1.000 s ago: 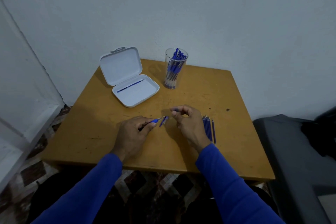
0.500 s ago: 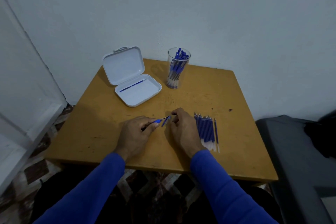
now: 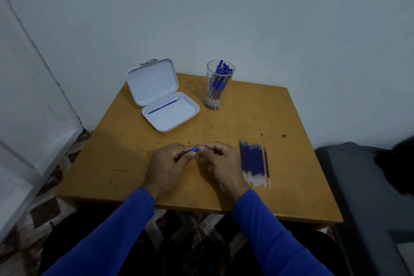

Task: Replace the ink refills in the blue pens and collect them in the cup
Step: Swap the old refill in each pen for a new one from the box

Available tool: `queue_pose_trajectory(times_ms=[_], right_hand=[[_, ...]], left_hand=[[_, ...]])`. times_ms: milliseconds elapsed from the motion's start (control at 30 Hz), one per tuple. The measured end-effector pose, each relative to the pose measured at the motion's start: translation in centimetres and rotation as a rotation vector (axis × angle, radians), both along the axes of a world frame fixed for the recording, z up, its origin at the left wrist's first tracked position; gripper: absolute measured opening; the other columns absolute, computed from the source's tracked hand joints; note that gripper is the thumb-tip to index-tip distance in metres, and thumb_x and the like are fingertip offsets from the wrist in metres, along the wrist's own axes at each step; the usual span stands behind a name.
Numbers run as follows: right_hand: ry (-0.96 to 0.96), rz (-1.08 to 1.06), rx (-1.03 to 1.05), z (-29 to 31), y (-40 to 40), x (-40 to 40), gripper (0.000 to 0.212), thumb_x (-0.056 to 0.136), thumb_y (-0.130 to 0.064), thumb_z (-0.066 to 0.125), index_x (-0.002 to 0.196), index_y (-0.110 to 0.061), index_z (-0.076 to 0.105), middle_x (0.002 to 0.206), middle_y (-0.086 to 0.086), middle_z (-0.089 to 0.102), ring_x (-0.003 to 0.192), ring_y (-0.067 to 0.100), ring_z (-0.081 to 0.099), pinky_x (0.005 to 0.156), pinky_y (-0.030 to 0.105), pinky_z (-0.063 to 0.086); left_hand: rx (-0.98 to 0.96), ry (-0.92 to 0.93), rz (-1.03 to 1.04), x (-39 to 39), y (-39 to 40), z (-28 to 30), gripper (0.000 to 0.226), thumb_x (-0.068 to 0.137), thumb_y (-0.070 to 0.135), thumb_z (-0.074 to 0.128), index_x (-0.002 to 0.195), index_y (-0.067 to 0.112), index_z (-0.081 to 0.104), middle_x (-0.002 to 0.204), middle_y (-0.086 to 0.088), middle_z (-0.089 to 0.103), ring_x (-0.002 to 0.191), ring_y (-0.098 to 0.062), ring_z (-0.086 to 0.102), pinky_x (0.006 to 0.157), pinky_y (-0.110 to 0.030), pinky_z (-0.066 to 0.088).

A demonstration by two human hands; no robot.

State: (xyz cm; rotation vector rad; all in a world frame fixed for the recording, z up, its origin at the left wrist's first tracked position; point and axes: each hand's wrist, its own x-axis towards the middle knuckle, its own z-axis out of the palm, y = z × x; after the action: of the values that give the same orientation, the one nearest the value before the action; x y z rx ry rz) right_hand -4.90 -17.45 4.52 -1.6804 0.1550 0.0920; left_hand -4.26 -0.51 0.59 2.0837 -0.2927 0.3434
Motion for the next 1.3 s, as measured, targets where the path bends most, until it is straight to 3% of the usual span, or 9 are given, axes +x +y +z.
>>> queue_pose_trajectory(times_ms=[133,267,500,600,733,867,1000,1133,1300], right_hand=[[0.014,-0.036,0.122,0.4,-0.3,0.4,0.015,0.103,-0.02,0.059,0.098,-0.008,0.068,0.075,0.011,0.065,0.053,0.014,0.048,0.042,0.024,0.037],[0.011,-0.073,0.247,0.7,-0.7,0.9,0.021,0.109,-0.021,0.046,0.113,-0.001,0.053,0.097,0.025,0.072,0.052,0.018,0.055,0.035,0.026,0.037],[0.021,0.042,0.27,0.6,-0.5,0.8,0.015,0.105,-0.01,0.052,0.114,-0.001,0.059,0.09,0.016,0.074,0.064,0.022,0.066,0.049,0.027,0.053],[-0.008,-0.029,0.338,1.0,-0.4,1.1,0.017,0.108,-0.015,0.045,0.117,-0.002,0.052,0.1,0.017,0.076,0.077,0.024,0.072,0.05,0.029,0.057],[-0.049,-0.244,0.309,1.7,-1.5,1.9,0.015,0.108,-0.018,0.046,0.113,-0.008,0.055,0.091,0.014,0.076,0.067,0.02,0.07,0.047,0.028,0.055],[-0.062,-0.407,-0.118,1.0,-3.3,2.6,0.013,0.103,-0.026,0.059,0.098,-0.019,0.069,0.08,0.004,0.073,0.069,0.018,0.067,0.056,0.031,0.055],[-0.037,-0.318,-0.592,0.4,-4.5,1.7,0.018,0.098,-0.028,0.066,0.112,-0.018,0.073,0.1,-0.004,0.072,0.086,0.007,0.063,0.075,0.022,0.053],[0.009,-0.263,-0.793,-0.3,-5.1,1.0,0.016,0.1,-0.025,0.063,0.113,-0.018,0.068,0.102,-0.004,0.068,0.082,0.003,0.057,0.064,0.011,0.037],[-0.009,-0.24,-0.869,-0.8,-5.2,0.8,0.017,0.099,-0.028,0.063,0.114,-0.02,0.062,0.106,-0.002,0.063,0.094,0.012,0.061,0.081,0.027,0.054]], left_hand=[[-0.011,0.007,0.007,0.0,0.0,0.0,0.016,0.093,0.03,0.071,0.105,0.024,0.079,0.086,0.017,0.072,0.078,-0.005,0.066,0.066,-0.025,0.054],[-0.006,0.016,0.022,0.2,-0.1,-0.1,0.013,0.092,0.029,0.072,0.101,0.024,0.08,0.082,0.018,0.07,0.073,-0.005,0.064,0.062,-0.022,0.049],[0.005,0.012,0.006,0.0,0.0,0.2,0.014,0.093,0.031,0.07,0.104,0.028,0.079,0.084,0.019,0.071,0.075,-0.006,0.065,0.063,-0.022,0.051],[-0.007,0.022,0.012,0.1,-0.1,0.1,0.012,0.093,0.031,0.071,0.102,0.028,0.079,0.082,0.02,0.07,0.074,-0.007,0.065,0.062,-0.021,0.051],[0.018,0.033,0.027,0.1,-0.2,0.0,0.013,0.092,0.031,0.071,0.104,0.029,0.078,0.081,0.021,0.069,0.075,-0.003,0.064,0.061,-0.013,0.045],[0.012,0.044,0.039,0.1,-0.2,0.1,0.016,0.092,0.032,0.071,0.105,0.026,0.078,0.083,0.02,0.07,0.077,-0.001,0.064,0.064,-0.014,0.048],[0.018,0.039,0.033,0.1,-0.3,0.0,0.016,0.092,0.034,0.07,0.104,0.026,0.078,0.082,0.02,0.07,0.075,-0.003,0.064,0.063,-0.019,0.05],[0.006,0.028,0.027,0.0,-0.3,0.1,0.015,0.092,0.031,0.071,0.105,0.027,0.078,0.082,0.021,0.07,0.074,0.001,0.063,0.062,-0.013,0.047],[-0.004,0.043,0.026,-0.3,-0.4,0.4,0.017,0.092,0.03,0.072,0.108,0.031,0.075,0.084,0.023,0.069,0.076,0.004,0.063,0.062,-0.008,0.045]])
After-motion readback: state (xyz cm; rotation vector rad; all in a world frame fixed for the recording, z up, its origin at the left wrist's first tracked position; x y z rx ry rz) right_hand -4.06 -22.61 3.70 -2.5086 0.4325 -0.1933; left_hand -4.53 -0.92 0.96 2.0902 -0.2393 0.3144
